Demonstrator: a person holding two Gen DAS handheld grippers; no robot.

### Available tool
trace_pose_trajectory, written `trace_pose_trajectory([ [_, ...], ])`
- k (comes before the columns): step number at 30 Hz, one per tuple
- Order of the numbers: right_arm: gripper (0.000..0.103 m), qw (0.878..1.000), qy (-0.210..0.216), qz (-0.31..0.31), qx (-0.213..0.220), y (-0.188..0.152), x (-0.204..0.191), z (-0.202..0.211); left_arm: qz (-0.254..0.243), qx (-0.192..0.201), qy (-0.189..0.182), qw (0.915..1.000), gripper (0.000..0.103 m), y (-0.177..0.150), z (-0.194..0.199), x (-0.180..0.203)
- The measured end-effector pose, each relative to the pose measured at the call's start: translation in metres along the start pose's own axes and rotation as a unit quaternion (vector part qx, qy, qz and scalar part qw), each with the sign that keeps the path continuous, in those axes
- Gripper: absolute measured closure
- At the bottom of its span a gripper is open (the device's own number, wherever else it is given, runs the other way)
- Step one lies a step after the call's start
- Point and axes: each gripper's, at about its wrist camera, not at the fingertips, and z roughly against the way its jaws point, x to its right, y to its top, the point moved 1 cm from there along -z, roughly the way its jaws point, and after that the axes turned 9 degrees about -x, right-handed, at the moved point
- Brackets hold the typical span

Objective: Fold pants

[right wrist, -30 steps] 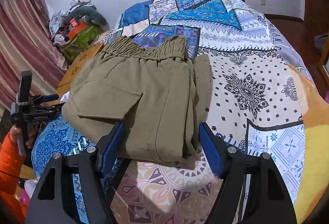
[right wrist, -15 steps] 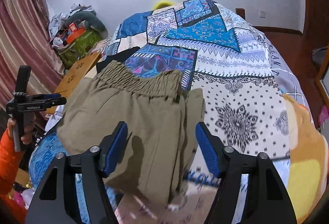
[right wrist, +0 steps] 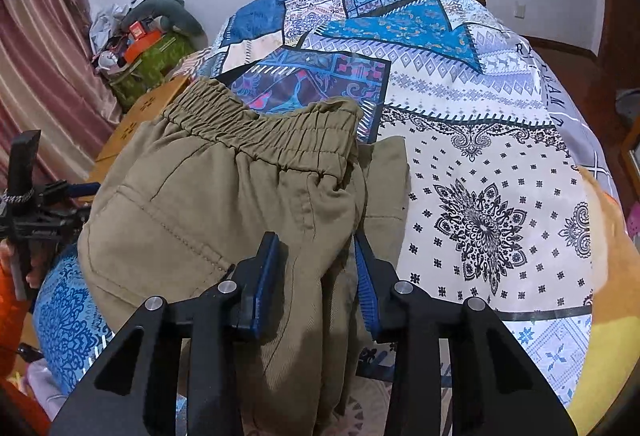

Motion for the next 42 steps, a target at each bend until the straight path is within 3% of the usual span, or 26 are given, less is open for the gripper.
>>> trace_pose_trajectory([
  [7,0.069,0.999,0.003,-0.030,0.016,0.006,0.007,0.015,0.018,0.033,-0.034,0.9987,0.025,0.019,0.017,-0.009],
  [11,0.042,0.999,-0.011,-0.041,0.008,0.014,0.014,0.014,0.025,0.021,-0.074,0.9967,0.023,0.042,0.007,-0.004],
  [14,0.041,0.999,-0.005,-0.046,-0.015,0.018,0.020,0.002,0.034,-0.008,-0.105,0.9939,0.022,0.055,-0.014,-0.001],
  [19,0.038,0.995,0.042,-0.075,-0.048,0.016,0.032,-0.017,0.045,-0.036,-0.173,0.9833,0.022,0.065,-0.033,0.005],
  [23,0.035,0.992,0.074,-0.085,-0.054,0.017,0.038,-0.023,0.030,-0.025,-0.169,0.9848,0.023,0.071,-0.031,0.018],
  [27,0.043,0.993,0.078,-0.082,-0.047,0.017,0.035,-0.023,0.022,-0.012,-0.163,0.9863,0.046,0.074,-0.025,0.026],
  [29,0.057,0.992,0.079,-0.086,-0.039,0.016,0.033,-0.022,0.012,0.001,-0.140,0.9901,0.059,0.075,-0.020,0.032],
  [31,0.065,0.993,0.077,-0.081,-0.035,0.017,0.030,-0.021,0.000,0.014,-0.115,0.9933,0.080,0.075,-0.012,0.039],
  [33,0.073,0.995,0.070,-0.070,-0.031,0.019,0.025,-0.018,-0.006,0.026,-0.091,0.9955,0.092,0.076,-0.007,0.043],
  [37,0.087,0.997,0.053,-0.044,-0.018,0.025,0.016,-0.009,-0.006,0.050,-0.080,0.9955,0.094,0.080,0.008,0.042],
  [42,0.090,0.999,0.042,-0.004,0.002,0.040,0.003,0.008,-0.018,0.087,-0.073,0.9933,0.094,0.086,0.041,0.042],
])
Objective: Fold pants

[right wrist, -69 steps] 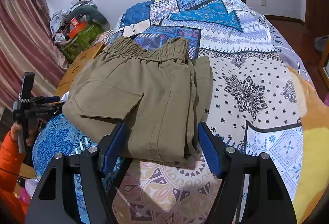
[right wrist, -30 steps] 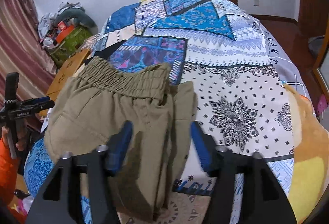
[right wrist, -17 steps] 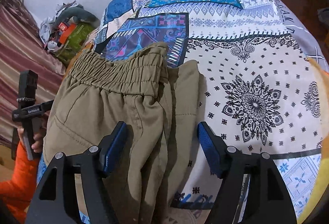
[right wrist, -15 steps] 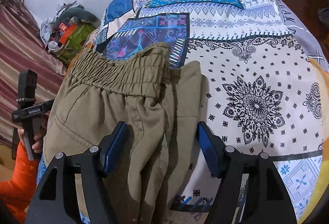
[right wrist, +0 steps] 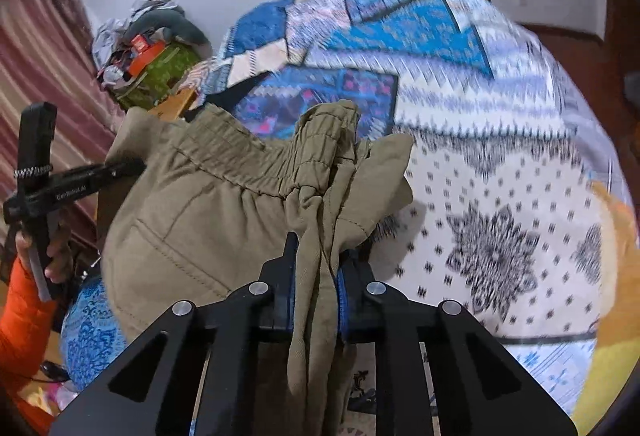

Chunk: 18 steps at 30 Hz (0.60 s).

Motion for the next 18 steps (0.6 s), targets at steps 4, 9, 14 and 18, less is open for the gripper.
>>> trace_pose_trajectory([
  [4,0.090,0.999,-0.012,0.038,0.025,0.019,-0.021,0.011,-0.011,0.032,0.020,0.9992,0.094,0.010,0.020,0.003],
  [9,0.090,0.996,-0.011,0.070,0.055,0.053,-0.044,0.019,-0.006,0.068,0.052,0.9963,0.094,0.024,0.044,-0.013],
  [14,0.090,0.993,-0.007,0.100,0.067,0.092,-0.066,0.011,0.025,0.092,0.071,0.9930,0.094,0.042,0.058,-0.048],
  [18,0.090,0.990,-0.004,0.122,0.077,0.125,-0.084,-0.005,0.051,0.096,0.091,0.9899,0.094,0.058,0.057,-0.083],
])
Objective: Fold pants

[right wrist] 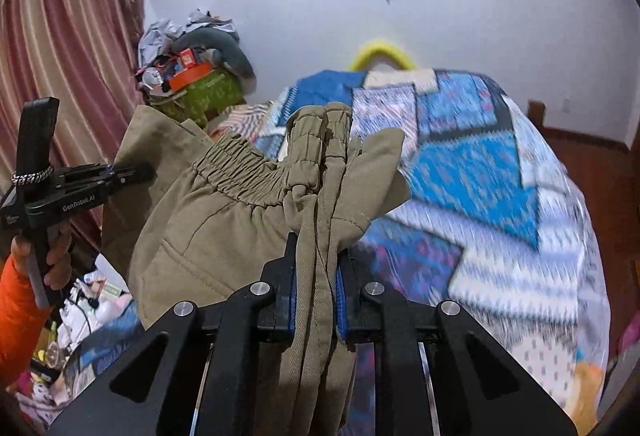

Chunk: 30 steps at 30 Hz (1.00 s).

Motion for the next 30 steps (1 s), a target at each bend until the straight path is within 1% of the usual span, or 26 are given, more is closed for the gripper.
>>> trace_pose_trajectory([
  [3,0.090,1.000,0.003,0.012,-0.001,0.021,-0.007,-0.021,0.010,-0.002,0.025,0.9996,0.094,0.010,-0.012,-0.018],
  [8,0.090,0.999,0.002,0.032,-0.013,0.049,-0.019,-0.068,0.032,-0.021,0.054,0.9978,0.094,0.024,-0.049,-0.047],
  [11,0.090,0.999,0.003,0.034,-0.020,0.060,-0.020,-0.093,0.049,-0.037,0.060,0.9963,0.094,0.026,-0.078,-0.064],
  [15,0.090,0.999,0.015,0.015,-0.034,0.071,-0.015,-0.131,0.067,-0.058,0.069,0.9937,0.094,0.026,-0.121,-0.078],
  [18,0.090,0.998,0.008,0.019,-0.053,0.073,-0.014,-0.158,0.082,-0.083,0.064,0.9911,0.094,0.023,-0.153,-0.088],
  [22,0.090,0.995,-0.015,0.029,-0.093,0.075,-0.004,-0.196,0.100,-0.138,0.051,0.9841,0.094,0.015,-0.199,-0.100],
  [26,0.089,0.989,-0.042,0.032,-0.139,0.068,0.008,-0.227,0.107,-0.176,0.062,0.9767,0.094,0.002,-0.239,-0.110],
  [29,0.086,0.984,-0.059,0.031,-0.167,0.058,0.015,-0.240,0.116,-0.194,0.055,0.9726,0.089,-0.010,-0.256,-0.119],
  [30,0.084,0.983,-0.064,0.030,-0.171,0.056,0.016,-0.242,0.117,-0.196,0.053,0.9722,0.084,-0.012,-0.260,-0.121],
])
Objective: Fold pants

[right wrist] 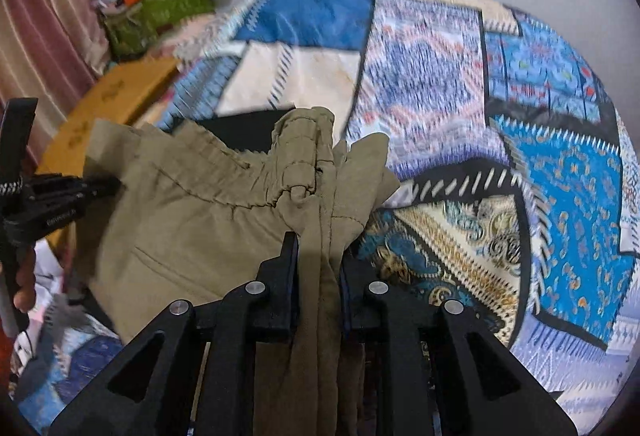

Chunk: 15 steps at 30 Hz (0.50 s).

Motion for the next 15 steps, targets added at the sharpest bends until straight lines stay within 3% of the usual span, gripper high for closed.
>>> trace_pose_trajectory([
  [2,0.080,1.000,-0.005,-0.007,-0.001,-0.003,0.003,-0.002,-0.003,0.003,0.003,1.0000,0.075,-0.002,-0.006,-0.004],
  [4,0.076,1.000,-0.001,-0.023,0.001,-0.007,0.005,0.002,-0.010,0.016,0.029,0.9994,0.049,-0.005,-0.008,-0.005],
  [6,0.076,1.000,-0.011,-0.022,0.004,-0.010,0.003,0.007,-0.011,0.028,0.053,0.9982,0.038,-0.009,-0.005,-0.010],
  [11,0.069,1.000,-0.012,-0.020,0.009,-0.022,0.000,0.026,-0.017,0.014,0.055,0.9983,0.038,-0.023,0.003,-0.023],
  [13,0.069,0.999,-0.011,-0.023,0.022,-0.027,-0.001,0.041,-0.024,0.016,0.072,0.9970,0.038,-0.032,0.016,-0.024],
  [15,0.069,0.999,-0.006,-0.026,0.038,-0.034,-0.004,0.058,-0.028,0.029,0.060,0.9974,0.038,-0.040,0.039,-0.026],
])
